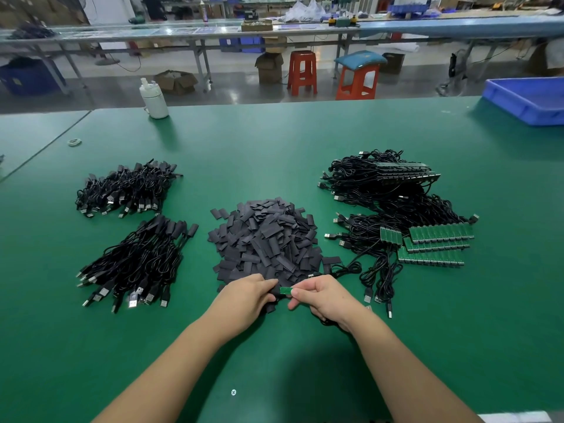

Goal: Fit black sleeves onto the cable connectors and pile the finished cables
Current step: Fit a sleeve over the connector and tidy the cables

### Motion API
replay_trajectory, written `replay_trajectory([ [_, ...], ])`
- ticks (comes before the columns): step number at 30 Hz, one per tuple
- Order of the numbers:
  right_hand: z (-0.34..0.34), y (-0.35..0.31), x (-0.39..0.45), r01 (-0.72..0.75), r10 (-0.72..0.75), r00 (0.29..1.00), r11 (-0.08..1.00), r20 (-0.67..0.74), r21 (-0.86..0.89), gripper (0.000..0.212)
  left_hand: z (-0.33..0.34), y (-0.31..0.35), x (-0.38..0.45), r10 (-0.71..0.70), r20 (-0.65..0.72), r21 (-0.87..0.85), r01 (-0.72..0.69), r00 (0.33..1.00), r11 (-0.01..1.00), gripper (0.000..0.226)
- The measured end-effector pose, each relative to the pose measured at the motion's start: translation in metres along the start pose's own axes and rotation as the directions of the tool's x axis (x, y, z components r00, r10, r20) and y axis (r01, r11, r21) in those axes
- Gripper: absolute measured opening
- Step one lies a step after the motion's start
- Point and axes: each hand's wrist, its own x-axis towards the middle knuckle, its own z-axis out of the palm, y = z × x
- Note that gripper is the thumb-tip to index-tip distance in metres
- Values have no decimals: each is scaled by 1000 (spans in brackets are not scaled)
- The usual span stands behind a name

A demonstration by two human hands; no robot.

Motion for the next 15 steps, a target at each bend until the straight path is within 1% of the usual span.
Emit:
replay_trajectory([
  [5,1,2,1,22,-22,1000,1000,21,-7,13,0,0,4,5,24,36,-6,1000,999,35],
  [9,1,4,2,41,-40,999,999,37,-15,12,-2,1,6,-11,42,27,10,999,1000,32],
  [13,3,7,4,47,-46,997,999,59,-28,12,0,6,9,53,152,34,-58,987,998,25],
  [15,3,8,3,54,-52,997,998,56,-41,12,2,10,12,52,159,48,-60,986,997,25],
])
